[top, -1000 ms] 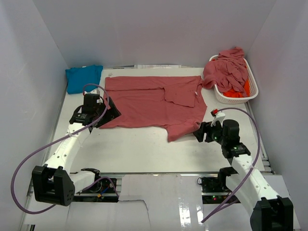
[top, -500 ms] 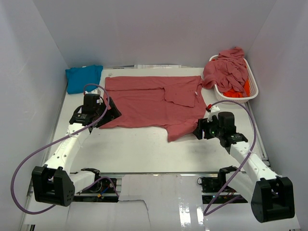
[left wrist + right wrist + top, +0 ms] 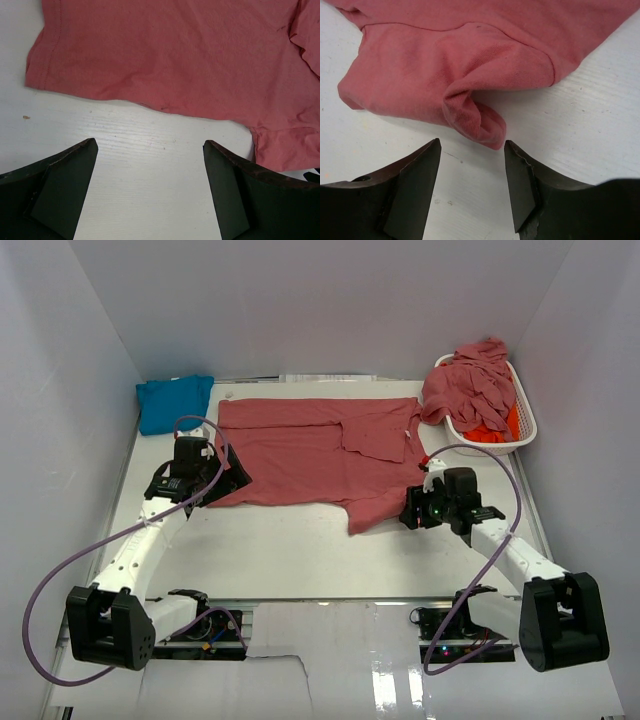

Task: Fold and stack the t-shirts
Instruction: Grap the side of the flattened tshirt closest away from the robot with both arms

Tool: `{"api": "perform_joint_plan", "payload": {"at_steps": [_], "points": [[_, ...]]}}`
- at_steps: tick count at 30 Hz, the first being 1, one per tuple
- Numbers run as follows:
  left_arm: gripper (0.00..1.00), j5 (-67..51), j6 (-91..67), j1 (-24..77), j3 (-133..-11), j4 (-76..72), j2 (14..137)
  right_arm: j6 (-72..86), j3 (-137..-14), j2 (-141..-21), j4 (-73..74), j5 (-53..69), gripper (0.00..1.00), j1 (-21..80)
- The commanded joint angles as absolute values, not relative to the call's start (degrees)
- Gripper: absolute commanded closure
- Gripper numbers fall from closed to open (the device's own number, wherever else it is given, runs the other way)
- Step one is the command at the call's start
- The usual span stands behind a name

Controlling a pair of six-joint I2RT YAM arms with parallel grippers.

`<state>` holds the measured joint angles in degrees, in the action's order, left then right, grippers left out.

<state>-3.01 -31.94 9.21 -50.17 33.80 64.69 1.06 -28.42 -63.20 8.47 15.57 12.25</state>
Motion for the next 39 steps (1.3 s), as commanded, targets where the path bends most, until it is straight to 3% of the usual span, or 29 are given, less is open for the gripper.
{"api": "perform_joint_plan", "payload": {"at_steps": [1,11,14,15,19,29,39], "points": [[0.02,-1.67,-31.29,9.32,-50.89,33.57,62.23,0.44,-31.55,-65.12,4.4,16.52,0.41,12.83],[0.02,-0.88,-31.12,9.32,-50.36,34.19,61.17,0.53,-32.7,-68.82,2.73,16.61,0.51,13.27],[0.02,-0.88,-30.85,9.32,-50.45,34.45,61.08,0.61,-32.34,-69.08,2.46,16.44,0.65,13.27],[0.02,-0.88,-30.76,9.32,-50.45,34.63,61.08,0.53,-32.34,-69.52,2.46,16.44,0.76,13.27],[0.02,-0.88,-30.76,9.23,-50.8,35.15,61.0,1.84,-35.4,-71.19,5.7,18.1,0.92,13.27],[0.02,-0.88,-31.73,9.32,-51.06,35.77,60.12,12.99,-45.7,-73.56,21.61,28.64,0.92,13.27],[0.02,-0.79,-31.9,9.32,-51.94,37.35,58.89,24.16,-46.31,-76.28,30.84,33.84,0.92,13.18]]}}
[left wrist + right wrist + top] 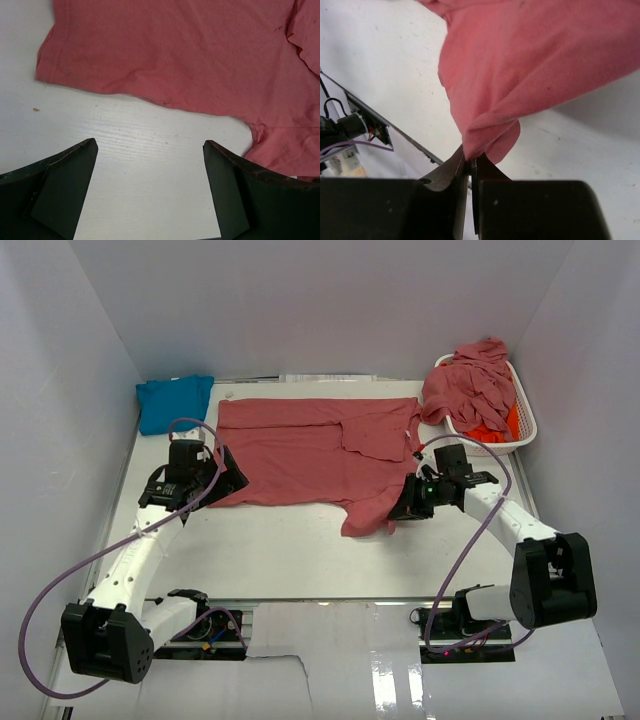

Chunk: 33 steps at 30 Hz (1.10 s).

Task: Fold and stack the t-shirts
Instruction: Grap the side of the flattened tshirt closest away from the robot with both arms

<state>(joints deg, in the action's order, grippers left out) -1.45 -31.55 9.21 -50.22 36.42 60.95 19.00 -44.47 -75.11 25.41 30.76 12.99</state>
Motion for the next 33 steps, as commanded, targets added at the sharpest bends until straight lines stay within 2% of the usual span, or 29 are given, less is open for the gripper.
{"api": "perform_joint_plan", "payload": {"at_steps": [1,9,11,14,15,18,23,26,27,30,31,33], "points": [[0.02,-0.88,-31.99,9.32,-52.12,37.53,58.8,24.6,-46.75,-77.42,33.81,33.4,0.92,13.18],[0.02,-0.79,-32.17,9.32,-52.12,38.41,57.48,25.84,-51.14,-76.64,42.18,23.91,0.92,13.1],[0.02,-0.88,-32.17,9.32,-52.38,38.5,57.48,26.01,-52.29,-77.08,45.33,20.67,0.85,13.1],[0.02,-0.88,-31.91,9.32,-52.91,38.93,57.48,26.19,-52.73,-76.29,46.49,18.81,0.69,13.18],[0.02,-0.88,-31.82,9.32,-53.0,39.02,57.39,26.28,-52.47,-75.94,46.58,18.37,0.51,13.1],[0.02,-0.79,-31.73,9.32,-53.17,39.2,57.65,25.49,-51.33,-75.15,46.93,16.79,0.31,13.1],[0.02,-1.4,-32.08,9.23,-52.91,39.2,57.66,23.56,-49.48,-72.17,47.37,13.27,0.29,13.18],[0.02,-1.41,-31.82,9.32,-52.65,39.55,57.31,21.72,-50.27,-70.24,50.18,12.66,0.32,13.62],[0.02,-1.32,-31.64,9.32,-52.39,39.72,57.22,21.54,-50.62,-69.44,51.06,12.31,0.22,14.41],[0.02,-0.88,-31.2,9.32,-51.77,40.52,57.04,22.58,-50.63,-66.1,53.52,11.95,0.08,15.81],[0.02,-0.88,-31.29,9.32,-51.51,40.78,57.04,23.63,-50.36,-65.22,54.05,10.82,0.09,16.52],[0.02,1.74,-31.64,9.23,-51.33,41.57,57.48,26.26,-48.27,-63.29,54.05,10.72,0.25,18.18]]}}
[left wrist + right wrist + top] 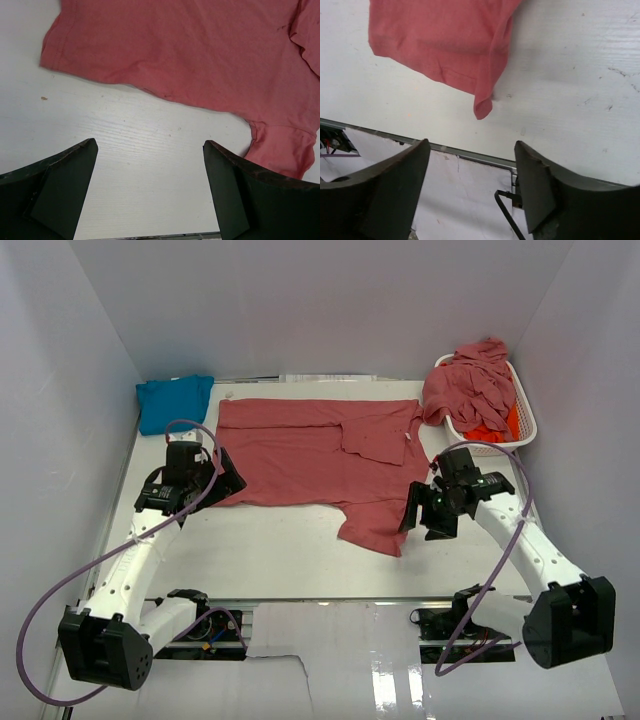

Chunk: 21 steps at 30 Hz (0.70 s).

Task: Fold and stack the t-shirts
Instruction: Grap the side of the flattened tshirt closest away from the robot with both arms

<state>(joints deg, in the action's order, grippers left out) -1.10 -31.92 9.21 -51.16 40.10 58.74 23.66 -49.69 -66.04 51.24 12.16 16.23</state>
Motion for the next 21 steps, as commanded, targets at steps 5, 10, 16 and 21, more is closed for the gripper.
{"api": "perform_joint_plan", "payload": {"at_steps": [5,10,16,21], "points": [[0.02,3.07,-34.79,8.53,-51.33,42.8,60.73,30.93,-44.39,-60.13,51.43,10.12,0.3,22.32],[0.02,4.99,-42.69,5.37,-50.89,45.69,62.76,33.39,-40.97,-57.66,47.47,8.62,0.24,26.27],[0.02,0.7,-37.21,4.22,-49.57,41.74,60.9,36.38,-39.29,-57.48,44.56,4.23,0.34,28.83],[0.02,6.06,-37.96,4.22,-52.47,47.98,62.22,37.88,-38.23,-60.55,41.75,2.03,0.42,30.67]]}}
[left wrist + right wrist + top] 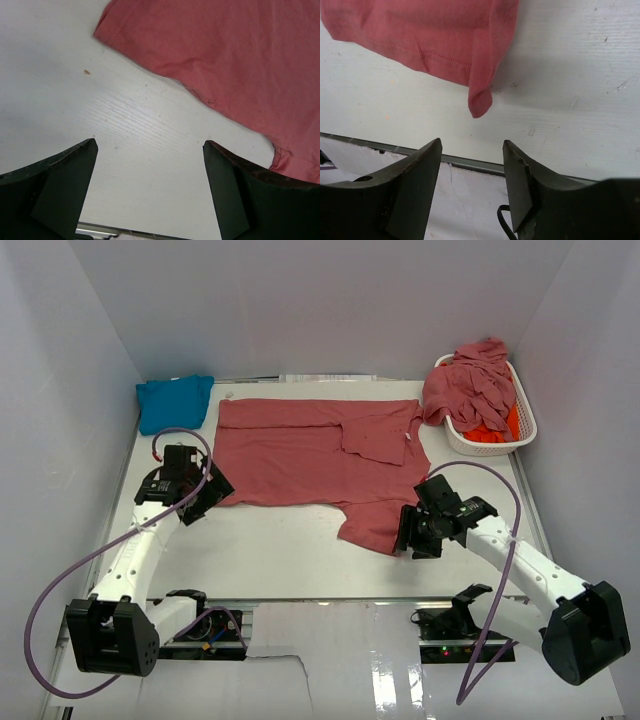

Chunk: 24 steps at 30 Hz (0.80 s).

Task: Fold and stack the t-shirts
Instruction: Grap the side of the flattened tshirt closest away from the robot with both arms

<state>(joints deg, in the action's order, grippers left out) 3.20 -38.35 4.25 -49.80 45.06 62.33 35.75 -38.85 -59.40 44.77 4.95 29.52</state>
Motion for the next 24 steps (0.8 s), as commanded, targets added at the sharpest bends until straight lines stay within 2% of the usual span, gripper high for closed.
{"api": "perform_joint_plan", "payload": {"at_steps": [1,5,15,19,21,24], "points": [[0.02,6.06,-38.4,4.22,-52.91,48.51,62.4,38.05,-38.06,-60.99,40.36,1.85,0.43,30.85],[0.02,5.19,-39.72,4.22,-52.82,50.0,62.84,39.11,-37.18,-64.15,37.37,0.7,0.43,31.9],[0.02,5.1,-40.69,4.22,-52.73,50.8,61.17,38.5,-36.91,-67.85,33.58,-2.72,0.54,32.17],[0.02,5.71,-40.78,4.22,-52.74,51.41,61.26,38.5,-36.21,-68.73,32.78,-2.64,0.55,32.17],[0.02,6.06,-40.69,4.22,-52.73,51.59,60.91,38.5,-35.86,-68.73,32.69,-2.72,0.6,32.26],[0.02,6.68,-40.78,4.22,-52.82,51.85,60.65,38.41,-35.77,-68.82,33.05,-2.11,0.6,32.26]]}}
